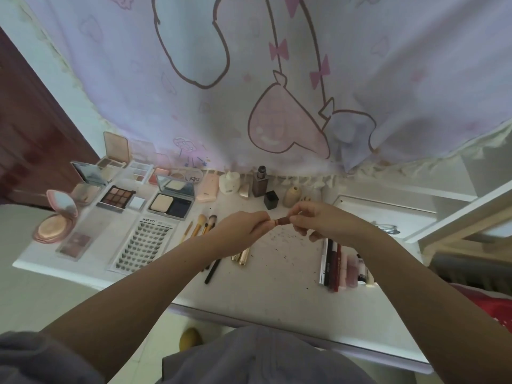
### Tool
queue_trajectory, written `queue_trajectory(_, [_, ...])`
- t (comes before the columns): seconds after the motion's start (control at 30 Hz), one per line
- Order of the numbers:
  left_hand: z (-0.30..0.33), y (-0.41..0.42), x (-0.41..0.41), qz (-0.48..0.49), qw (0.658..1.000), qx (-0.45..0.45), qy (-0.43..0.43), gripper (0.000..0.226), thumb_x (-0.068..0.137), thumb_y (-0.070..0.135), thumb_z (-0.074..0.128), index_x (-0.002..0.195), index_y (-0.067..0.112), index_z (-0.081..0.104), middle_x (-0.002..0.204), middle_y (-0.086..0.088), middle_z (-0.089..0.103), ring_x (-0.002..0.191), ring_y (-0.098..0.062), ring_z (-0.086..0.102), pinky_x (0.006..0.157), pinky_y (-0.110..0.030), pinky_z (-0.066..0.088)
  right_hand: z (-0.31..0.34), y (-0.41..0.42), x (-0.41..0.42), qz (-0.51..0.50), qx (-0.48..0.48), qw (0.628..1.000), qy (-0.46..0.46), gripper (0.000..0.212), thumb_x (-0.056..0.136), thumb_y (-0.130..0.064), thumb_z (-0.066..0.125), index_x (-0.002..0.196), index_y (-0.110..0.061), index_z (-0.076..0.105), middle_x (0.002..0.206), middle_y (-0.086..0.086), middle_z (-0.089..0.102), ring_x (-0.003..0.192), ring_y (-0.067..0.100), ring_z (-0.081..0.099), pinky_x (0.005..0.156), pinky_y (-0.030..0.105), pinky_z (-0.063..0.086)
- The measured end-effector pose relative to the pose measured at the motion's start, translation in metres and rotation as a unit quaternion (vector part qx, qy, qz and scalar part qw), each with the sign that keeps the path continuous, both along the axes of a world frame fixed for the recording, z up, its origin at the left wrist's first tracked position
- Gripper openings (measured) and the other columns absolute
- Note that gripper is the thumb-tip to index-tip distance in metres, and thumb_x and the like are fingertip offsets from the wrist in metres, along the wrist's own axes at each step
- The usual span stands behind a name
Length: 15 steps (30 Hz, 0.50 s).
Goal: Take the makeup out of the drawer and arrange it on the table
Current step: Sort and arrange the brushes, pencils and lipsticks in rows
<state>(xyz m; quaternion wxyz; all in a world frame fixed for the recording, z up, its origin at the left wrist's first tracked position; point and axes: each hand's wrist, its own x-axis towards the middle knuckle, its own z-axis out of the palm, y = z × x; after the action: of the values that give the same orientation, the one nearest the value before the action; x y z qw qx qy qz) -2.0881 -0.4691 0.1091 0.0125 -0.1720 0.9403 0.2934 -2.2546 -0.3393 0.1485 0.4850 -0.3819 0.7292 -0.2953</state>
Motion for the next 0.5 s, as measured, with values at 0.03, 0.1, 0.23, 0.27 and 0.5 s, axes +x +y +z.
queue_trajectory(0.03, [0.0, -0.001, 0.0, 0.0, 1.0, 0.002, -0.001, 0.027, 0.098, 0.042, 0.034, 0.091, 0.023, 0.051, 0.064, 0.006, 0.05, 0.054, -0.009, 0.046, 0.049, -0.021, 0.033, 0.001, 0.0, -0.002, -0.002, 0.0, 1.0, -0.006, 0.007, 0.093, -0.026, 0.056, 0.097, -0.022, 0.062, 0.075, -0.009, 0.063, 0.068, 0.005, 0.058, 0.059, 0.018, 0.047])
queue_trajectory(0.1, [0.0, -0.001, -0.002, -0.001, 1.0, 0.001, -0.002, 0.026, 0.098, 0.042, 0.034, 0.091, 0.023, 0.05, 0.063, 0.007, 0.05, 0.053, -0.01, 0.046, 0.05, -0.021, 0.033, 0.003, 0.001, -0.004, 0.005, 0.017, 1.0, -0.014, 0.019, 0.093, -0.035, 0.055, 0.101, -0.021, 0.063, 0.077, -0.009, 0.066, 0.068, 0.004, 0.059, 0.059, 0.018, 0.046])
queue_trajectory(0.23, [0.0, -0.001, -0.006, -0.016, 1.0, -0.016, -0.008, 0.028, 0.098, 0.042, 0.033, 0.093, 0.021, 0.051, 0.062, 0.006, 0.048, 0.054, -0.011, 0.046, 0.05, -0.023, 0.033, 0.002, 0.002, -0.007, 0.008, 0.031, 0.999, -0.014, 0.034, 0.097, -0.04, 0.044, 0.095, -0.014, 0.066, 0.061, -0.009, 0.057, 0.055, 0.005, 0.048, 0.054, 0.017, 0.039])
queue_trajectory(0.27, [0.0, -0.001, -0.007, -0.02, 1.0, -0.017, -0.009, 0.028, 0.098, 0.042, 0.033, 0.094, 0.021, 0.05, 0.062, 0.006, 0.048, 0.055, -0.012, 0.046, 0.05, -0.023, 0.033, 0.001, 0.003, -0.008, 0.011, 0.026, 1.0, -0.014, 0.027, 0.097, -0.034, 0.047, 0.096, -0.015, 0.065, 0.063, -0.01, 0.057, 0.057, 0.005, 0.048, 0.055, 0.018, 0.039])
queue_trajectory(0.5, [-0.005, -0.003, -0.008, -0.027, 1.0, -0.009, -0.013, 0.027, 0.098, 0.043, 0.033, 0.091, 0.024, 0.049, 0.061, 0.006, 0.049, 0.055, -0.012, 0.047, 0.051, -0.025, 0.035, -0.005, 0.008, -0.014, -0.006, 0.03, 0.999, -0.037, 0.022, 0.097, -0.033, 0.049, 0.091, -0.019, 0.066, 0.066, -0.009, 0.06, 0.057, 0.002, 0.05, 0.052, 0.015, 0.039])
